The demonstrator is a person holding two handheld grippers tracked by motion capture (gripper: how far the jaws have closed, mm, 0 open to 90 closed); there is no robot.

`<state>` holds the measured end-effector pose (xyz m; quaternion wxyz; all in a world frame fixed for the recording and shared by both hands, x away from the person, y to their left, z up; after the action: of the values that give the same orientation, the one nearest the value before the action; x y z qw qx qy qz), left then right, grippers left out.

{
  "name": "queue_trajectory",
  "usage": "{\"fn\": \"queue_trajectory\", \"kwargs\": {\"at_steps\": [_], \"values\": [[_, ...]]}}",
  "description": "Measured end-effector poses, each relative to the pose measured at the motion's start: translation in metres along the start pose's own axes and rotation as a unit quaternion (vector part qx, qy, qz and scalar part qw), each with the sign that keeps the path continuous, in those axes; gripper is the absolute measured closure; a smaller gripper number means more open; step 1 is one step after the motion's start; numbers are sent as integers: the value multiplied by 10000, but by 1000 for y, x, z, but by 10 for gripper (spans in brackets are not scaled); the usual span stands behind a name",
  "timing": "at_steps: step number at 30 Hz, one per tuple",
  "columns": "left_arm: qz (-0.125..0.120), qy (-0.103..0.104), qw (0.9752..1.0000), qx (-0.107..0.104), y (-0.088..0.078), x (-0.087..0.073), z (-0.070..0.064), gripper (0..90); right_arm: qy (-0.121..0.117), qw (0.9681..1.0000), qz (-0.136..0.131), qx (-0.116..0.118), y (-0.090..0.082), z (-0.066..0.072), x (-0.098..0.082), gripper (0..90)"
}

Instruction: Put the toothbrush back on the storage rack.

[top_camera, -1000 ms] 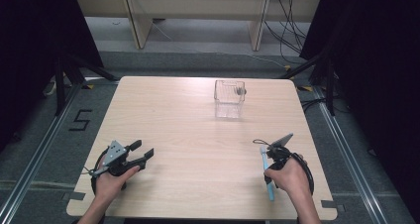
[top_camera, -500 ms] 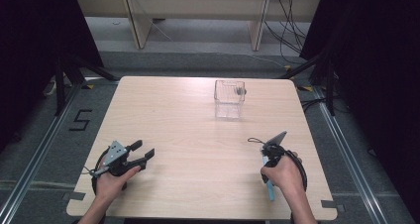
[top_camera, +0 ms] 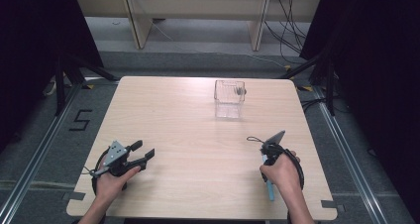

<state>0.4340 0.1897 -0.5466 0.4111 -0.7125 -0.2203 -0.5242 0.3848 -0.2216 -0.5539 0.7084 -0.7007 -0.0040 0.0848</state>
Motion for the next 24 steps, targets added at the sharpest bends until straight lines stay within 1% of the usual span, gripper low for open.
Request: {"fn": "queue_trajectory", "kwargs": {"at_steps": [1, 2, 3, 4, 5, 6, 7, 8, 10, 11, 12, 13, 14, 15, 16, 17, 18, 19, 20, 24], "values": [[-1, -1, 10000, 0, 0, 0, 0, 346, 31, 10000, 6, 14, 1, 0, 0, 707], [0, 1, 10000, -1, 0, 0, 0, 347, -10, 10000, -4, -2, 1, -1, 1, 709], [-3, -2, 10000, -3, 0, 0, 0, 346, 58, 10000, 3, 29, 1, 0, 1, 712], [-3, -3, 10000, -5, 0, 0, 0, 346, 12, 10000, -21, 19, 2, 0, 1, 715], [-2, -5, 10000, -6, 0, 0, -1, 346, 61, 10000, 8, 52, 2, 0, 1, 717], [-2, -7, 10000, -8, 0, 0, -1, 346, 52, 9998, 97, 186, 2, 1, 0, 718], [-5, -5, 10000, -11, 0, 0, -1, 346, 126, 9997, 105, 160, 2, 1, 1, 720], [-2, -4, 10000, -11, 0, 0, -1, 346, 77, 10000, 9, 20, 3, -1, 2, 721], [-3, -7, 10000, -12, 0, 0, -1, 346, 97, 10000, -3, -16, 4, -1, 2, 726], [-2, -8, 10000, -13, 0, 0, -1, 346, 43, 10000, 11, 51, 4, -1, 2, 730], [-4, -7, 10000, -13, 0, 0, -1, 346, 19, 10000, 12, 27, 5, -2, 2, 733], [16, -1, 10000, 6, 0, 0, -1, 346, 113, 9999, 34, 37, 5, 0, 2, 737], [16, -1, 10000, 1, 0, 0, -1, 346, 45, 10000, 24, 39, 5, -1, 2, 740], [2, 1, 10000, -20, 0, 0, -2, 346, 63, 10000, 7, -2, 6, -1, 2, 744], [53, 12, 10000, 12, -1, -1, -1, 346, 80, 10000, -30, -17, 7, -1, 3, 748], [58, 16, 10000, 14, -1, -1, -1, 346, 39, 10000, 17, -40, 7, -2, 2, 750], [57, 17, 10000, 14, -1, -1, -1, 346, 96, 9999, -72, 79, 9, 0, 4, 757], [-4, 9, 10000, -26, 0, 0, -2, 345, 107, 9998, -120, 105, 9, 1, 4, 759], [-1, 13, 10000, -22, 0, 0, -2, 346, 172, 9998, 7, -31, 7, 0, 3, 763], [12, 7, 10000, -1, 0, 0, -1, 345, 216, 9997, -4, -127, 8, -3, 3, 783]]}}
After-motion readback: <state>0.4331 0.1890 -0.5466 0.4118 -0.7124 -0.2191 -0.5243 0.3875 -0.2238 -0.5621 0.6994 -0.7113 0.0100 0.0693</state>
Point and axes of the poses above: each handheld gripper's, and its own axes: y roughly forward along the jaws, x roughly out of its top, z roughly to its left, the point moved 9 cm from there along y, roughly forward along the jaws, and after that the axes turned 6 degrees about z, right-handed, at the moved point
